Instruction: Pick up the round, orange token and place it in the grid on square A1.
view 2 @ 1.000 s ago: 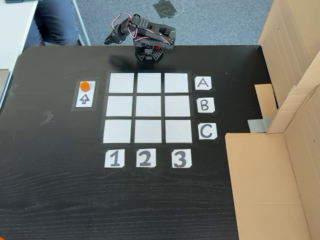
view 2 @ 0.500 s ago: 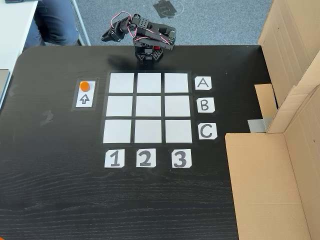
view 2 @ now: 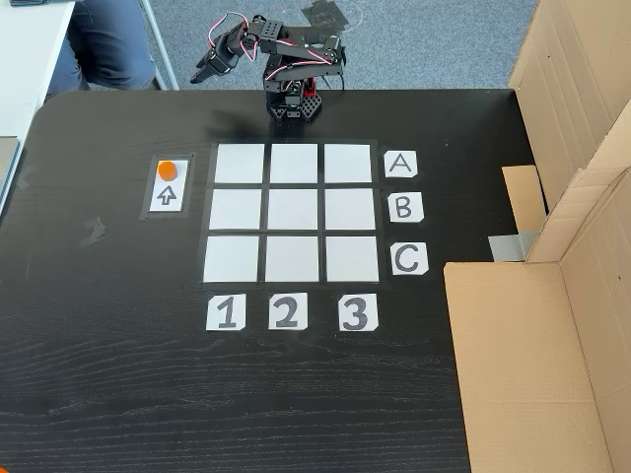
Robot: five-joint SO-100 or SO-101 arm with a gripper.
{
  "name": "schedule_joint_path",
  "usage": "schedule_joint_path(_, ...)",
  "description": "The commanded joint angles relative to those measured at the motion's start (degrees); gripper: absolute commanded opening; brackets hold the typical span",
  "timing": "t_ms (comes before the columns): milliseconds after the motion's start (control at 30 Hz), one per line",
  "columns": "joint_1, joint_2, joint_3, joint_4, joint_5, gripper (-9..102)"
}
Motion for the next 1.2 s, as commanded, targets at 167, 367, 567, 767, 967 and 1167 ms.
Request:
schedule_joint_path(167,-1.4,-16.9,-16.0,0.4,1.8,32)
schedule_joint_path(367,-5.8,-32.0,-29.1,10.5,1.9,32)
schedule_joint_path(567,-11.2,-44.6,-42.3,21.3,3.9,33)
schedule_joint_path(767,-17.2,-54.1,-52.0,26.1,8.2,36)
schedule_joint_path(967,-23.6,-64.7,-62.2,28.5,12.5,37)
schedule_joint_path(1167,-28.4,-72.5,-70.1,28.5,15.0,38)
